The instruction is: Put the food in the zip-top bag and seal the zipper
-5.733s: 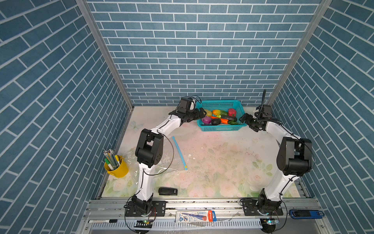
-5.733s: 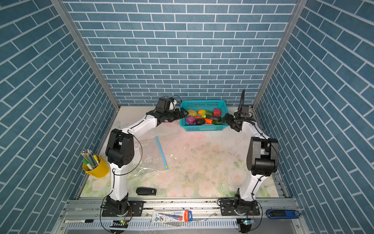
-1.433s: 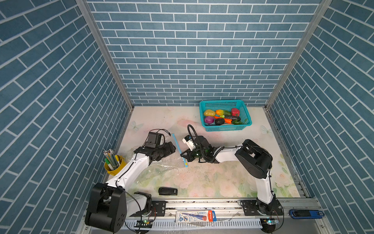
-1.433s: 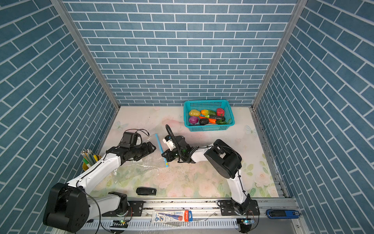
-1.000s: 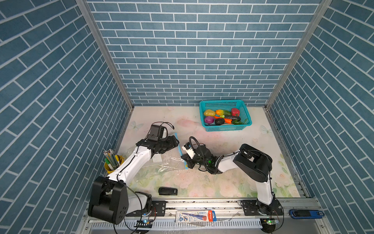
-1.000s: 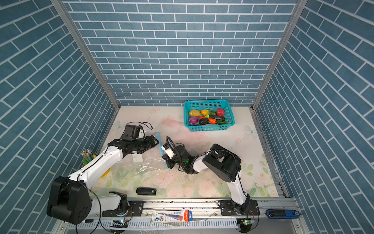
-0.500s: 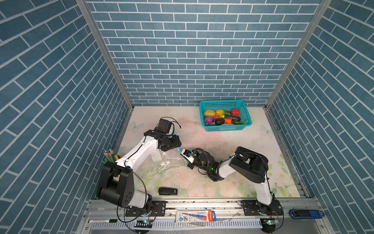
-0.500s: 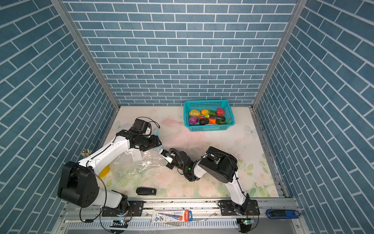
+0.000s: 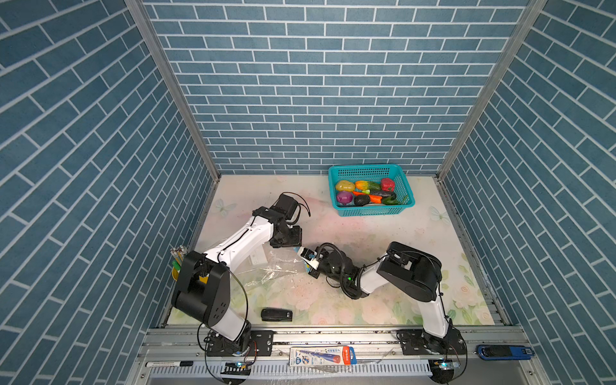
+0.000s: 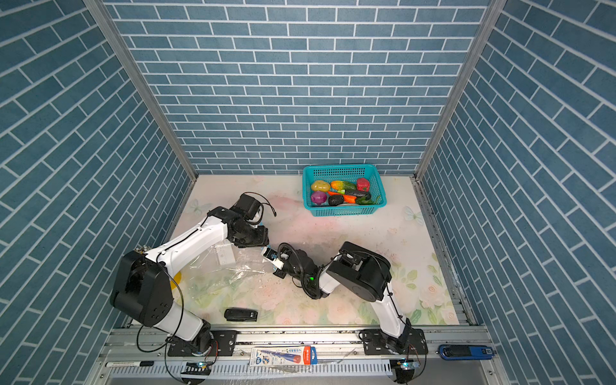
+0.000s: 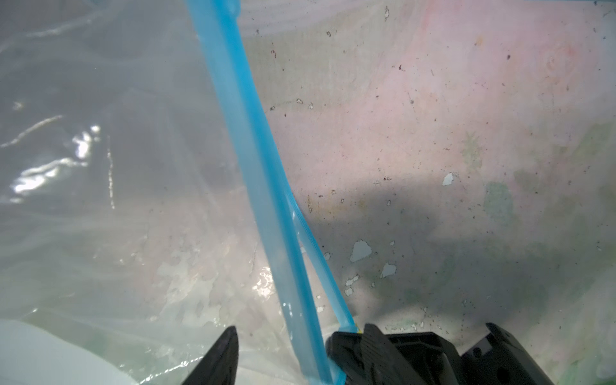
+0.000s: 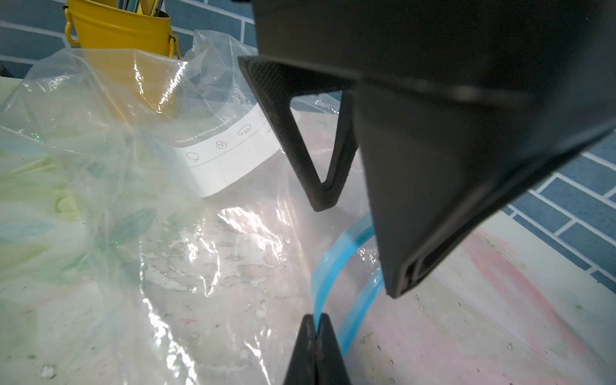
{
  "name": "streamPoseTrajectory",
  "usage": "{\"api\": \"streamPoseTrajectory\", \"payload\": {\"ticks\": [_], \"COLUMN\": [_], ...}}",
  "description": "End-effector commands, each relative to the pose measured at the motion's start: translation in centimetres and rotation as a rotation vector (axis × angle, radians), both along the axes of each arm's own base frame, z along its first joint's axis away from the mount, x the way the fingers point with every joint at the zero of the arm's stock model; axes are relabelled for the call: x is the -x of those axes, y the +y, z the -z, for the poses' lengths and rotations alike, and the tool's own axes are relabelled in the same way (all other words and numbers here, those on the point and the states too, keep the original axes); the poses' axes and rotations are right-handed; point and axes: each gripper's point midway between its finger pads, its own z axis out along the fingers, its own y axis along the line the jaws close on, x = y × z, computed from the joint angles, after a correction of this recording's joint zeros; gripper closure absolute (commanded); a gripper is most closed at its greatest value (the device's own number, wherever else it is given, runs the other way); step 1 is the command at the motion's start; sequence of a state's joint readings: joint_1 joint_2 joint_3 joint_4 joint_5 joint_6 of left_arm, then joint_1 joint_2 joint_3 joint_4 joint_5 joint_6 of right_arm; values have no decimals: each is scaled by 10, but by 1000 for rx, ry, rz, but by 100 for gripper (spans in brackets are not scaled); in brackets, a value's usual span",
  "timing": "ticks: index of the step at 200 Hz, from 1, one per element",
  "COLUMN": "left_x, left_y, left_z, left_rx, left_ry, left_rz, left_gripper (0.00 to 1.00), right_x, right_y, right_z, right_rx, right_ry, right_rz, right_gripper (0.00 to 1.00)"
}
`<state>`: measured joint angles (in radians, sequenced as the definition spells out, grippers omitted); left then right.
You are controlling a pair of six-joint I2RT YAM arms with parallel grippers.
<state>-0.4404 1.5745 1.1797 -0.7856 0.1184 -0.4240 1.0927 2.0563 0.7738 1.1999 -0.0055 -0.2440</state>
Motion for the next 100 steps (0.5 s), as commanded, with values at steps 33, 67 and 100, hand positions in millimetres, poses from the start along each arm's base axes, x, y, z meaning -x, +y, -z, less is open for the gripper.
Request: {"api": "streamPoseTrajectory", "payload": {"ticks": [33,67,100], "left_x": [3,3,3], "left_y": [-4,-10,-16], "left_z": [3,4,6], "left_rx": [-76,-70,-69], "left_ry": [6,9,16], "left_rz": [68,81,96], "left_gripper": [63,71,79], "right_x": [-1,0,0], "right_y": [1,2,2], "right_z": [-2,-1,-2], "right_rx": [1,1,-2], "right_ry": [-38,-31,-32], "right_rz": [10,11,12], "right_gripper": [100,100,100]}}
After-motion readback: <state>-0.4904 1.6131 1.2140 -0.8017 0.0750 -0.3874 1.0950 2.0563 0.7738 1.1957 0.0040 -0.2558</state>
